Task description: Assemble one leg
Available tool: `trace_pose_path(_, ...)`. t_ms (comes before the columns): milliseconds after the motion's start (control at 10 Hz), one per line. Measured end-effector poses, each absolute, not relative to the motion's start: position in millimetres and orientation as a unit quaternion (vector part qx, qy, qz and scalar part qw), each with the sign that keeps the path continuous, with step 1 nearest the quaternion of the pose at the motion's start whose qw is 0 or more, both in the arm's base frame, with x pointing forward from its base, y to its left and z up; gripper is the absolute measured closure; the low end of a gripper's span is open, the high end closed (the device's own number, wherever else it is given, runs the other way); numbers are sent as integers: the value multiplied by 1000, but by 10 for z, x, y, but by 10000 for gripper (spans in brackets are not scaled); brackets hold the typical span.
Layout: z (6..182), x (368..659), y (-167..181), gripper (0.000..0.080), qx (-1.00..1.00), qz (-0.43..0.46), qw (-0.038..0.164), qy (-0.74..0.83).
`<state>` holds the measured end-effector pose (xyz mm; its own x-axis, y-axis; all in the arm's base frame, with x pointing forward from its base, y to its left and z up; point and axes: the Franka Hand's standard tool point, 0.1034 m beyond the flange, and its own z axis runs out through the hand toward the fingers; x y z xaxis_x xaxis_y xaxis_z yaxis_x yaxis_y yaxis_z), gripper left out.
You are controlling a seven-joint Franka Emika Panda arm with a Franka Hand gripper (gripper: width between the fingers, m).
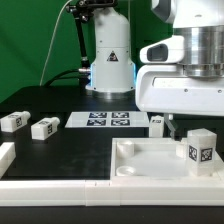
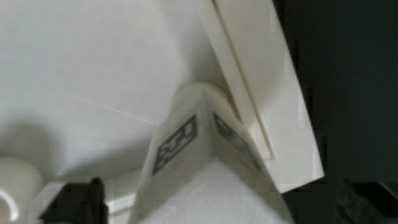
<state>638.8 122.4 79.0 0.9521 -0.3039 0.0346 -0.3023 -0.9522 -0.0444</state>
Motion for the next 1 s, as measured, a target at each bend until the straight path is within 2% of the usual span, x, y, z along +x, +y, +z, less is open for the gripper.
trace_pose_path(200, 788, 6432, 1223, 151, -999, -20, 3, 36)
trace_pose_path(600, 775, 6428, 1137, 151, -998, -15, 0, -64)
trace_pose_path(700, 775, 6428, 1136, 243, -998, -15, 0, -64)
trace_pose_path(800, 775, 6428, 1137, 243, -998, -15, 1, -61)
trace_pose_path(900, 775, 6428, 1139, 443, -999, -15, 1, -48)
trace_pose_path(1000, 773, 6427, 1136, 508, -999, -15, 1, -48)
